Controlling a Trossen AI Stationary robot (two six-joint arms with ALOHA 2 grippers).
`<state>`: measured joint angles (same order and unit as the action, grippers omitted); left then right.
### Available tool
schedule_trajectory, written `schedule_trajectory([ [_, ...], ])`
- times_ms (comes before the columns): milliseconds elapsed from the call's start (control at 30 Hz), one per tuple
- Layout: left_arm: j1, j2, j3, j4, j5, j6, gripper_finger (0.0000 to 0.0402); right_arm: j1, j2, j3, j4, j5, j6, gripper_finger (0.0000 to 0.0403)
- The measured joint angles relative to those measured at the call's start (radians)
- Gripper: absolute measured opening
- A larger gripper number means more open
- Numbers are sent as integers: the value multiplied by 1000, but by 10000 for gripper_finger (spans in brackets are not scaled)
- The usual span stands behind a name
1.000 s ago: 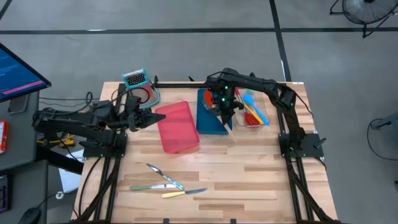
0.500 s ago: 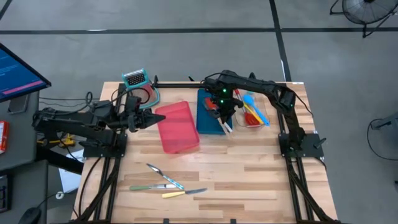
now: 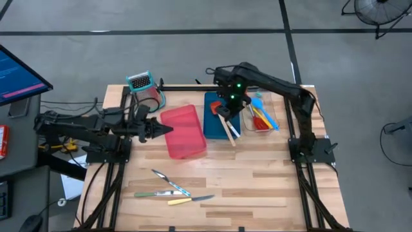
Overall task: Pick & Place Kitchen Items
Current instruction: Put the blue table knife into the red bin
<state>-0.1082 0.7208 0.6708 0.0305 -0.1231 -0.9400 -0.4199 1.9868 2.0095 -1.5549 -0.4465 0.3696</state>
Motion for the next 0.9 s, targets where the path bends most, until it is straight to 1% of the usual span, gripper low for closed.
schedule_trajectory([
  [167,-47,0,0,-128,-124,-3,1,77,-140,13,33,14,30,171],
  [233,-70,0,0,-168,-161,-7,1,136,-202,13,68,51,46,166],
  [333,-112,0,0,-218,-211,-26,1,251,-301,13,123,153,93,158],
  [400,-147,0,0,-248,-252,-34,1,347,-365,13,166,246,131,153],
  [533,-221,0,0,-295,-325,-60,1,576,-448,13,217,487,217,143],
  [600,-255,1,0,-318,-349,-68,1,691,-466,13,220,612,266,138],
  [667,-290,3,0,-332,-366,-65,1,799,-466,13,222,710,313,134],
  [767,-353,10,0,-353,-364,-53,1,928,-435,13,223,789,367,129],
  [900,-426,38,0,-354,-362,-52,1,1029,-350,13,225,866,430,125],
])
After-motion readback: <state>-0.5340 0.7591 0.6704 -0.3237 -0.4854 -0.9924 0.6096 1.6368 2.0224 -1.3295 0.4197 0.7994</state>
